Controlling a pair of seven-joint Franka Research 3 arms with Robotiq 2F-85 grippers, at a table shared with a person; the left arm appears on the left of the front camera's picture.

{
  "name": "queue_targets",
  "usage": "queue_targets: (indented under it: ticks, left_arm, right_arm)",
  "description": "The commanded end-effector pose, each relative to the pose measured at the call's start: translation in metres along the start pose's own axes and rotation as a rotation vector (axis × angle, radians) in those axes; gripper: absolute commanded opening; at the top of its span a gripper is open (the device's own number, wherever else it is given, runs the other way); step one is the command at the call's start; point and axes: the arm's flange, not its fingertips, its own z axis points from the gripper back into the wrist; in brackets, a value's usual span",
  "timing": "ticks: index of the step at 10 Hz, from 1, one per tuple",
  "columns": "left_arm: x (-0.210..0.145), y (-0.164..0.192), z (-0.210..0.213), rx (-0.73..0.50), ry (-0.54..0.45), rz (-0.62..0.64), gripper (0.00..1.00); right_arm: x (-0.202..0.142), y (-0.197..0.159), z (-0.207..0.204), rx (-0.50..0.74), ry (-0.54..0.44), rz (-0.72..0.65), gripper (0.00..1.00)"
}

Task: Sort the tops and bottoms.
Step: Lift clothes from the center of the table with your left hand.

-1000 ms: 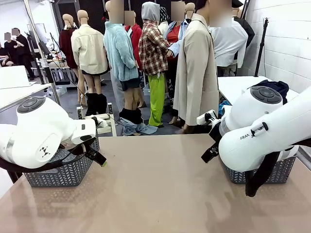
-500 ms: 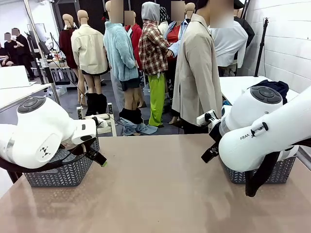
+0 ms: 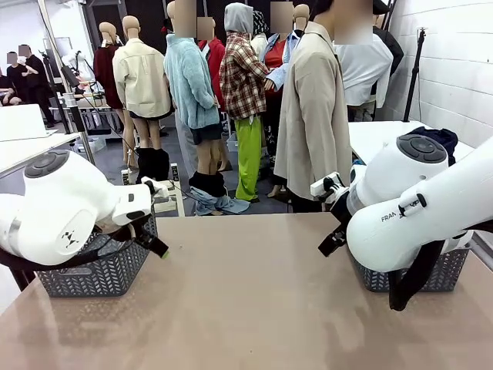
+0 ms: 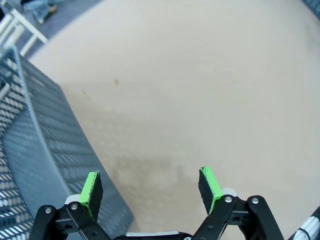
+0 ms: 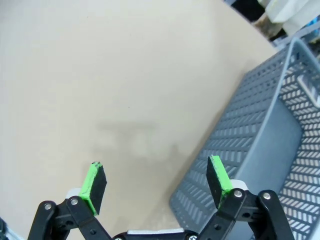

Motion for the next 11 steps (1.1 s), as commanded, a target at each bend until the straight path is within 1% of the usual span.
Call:
queue_targets:
  ticks: [1,2,3,4,5,6,7,8,9,11]
  left_arm:
    - [0.0,-0.003,0.034,0.09,-0.118,-0.002,1.0]
    - [0.002,0.006,0.059,0.164,-0.153,0.001,1.0]
    - [-0.003,0.019,0.085,0.243,-0.185,0.025,1.0]
    - [-0.017,0.039,0.113,0.313,-0.202,0.055,1.0]
    - [-0.039,0.063,0.135,0.365,-0.193,0.118,1.0]
    - [-0.065,0.088,0.15,0.378,-0.171,0.185,1.0]
    - [-0.091,0.12,0.157,0.399,-0.129,0.274,1.0]
    - [-0.121,0.151,0.159,0.331,-0.159,0.356,1.0]
    - [-0.148,0.172,0.156,0.279,-0.147,0.422,1.0]
    - [-0.201,0.196,0.15,0.256,-0.117,0.537,1.0]
  right_arm:
    - [0.015,0.005,0.036,-0.084,-0.083,0.045,1.0]
    - [0.021,-0.002,0.059,-0.146,-0.13,0.043,1.0]
    - [0.019,-0.019,0.086,-0.219,-0.166,0.0,1.0]
    - [0.009,-0.038,0.11,-0.254,-0.216,-0.058,1.0]
    - [-0.012,-0.064,0.136,-0.321,-0.26,-0.147,1.0]
    - [-0.04,-0.09,0.154,-0.367,-0.291,-0.248,1.0]
    - [-0.07,-0.115,0.166,-0.399,-0.323,-0.329,1.0]
    - [-0.103,-0.144,0.171,-0.412,-0.347,-0.44,1.0]
    - [-0.13,-0.162,0.171,-0.417,-0.35,-0.51,1.0]
    - [-0.178,-0.185,0.159,-0.422,-0.348,-0.666,1.0]
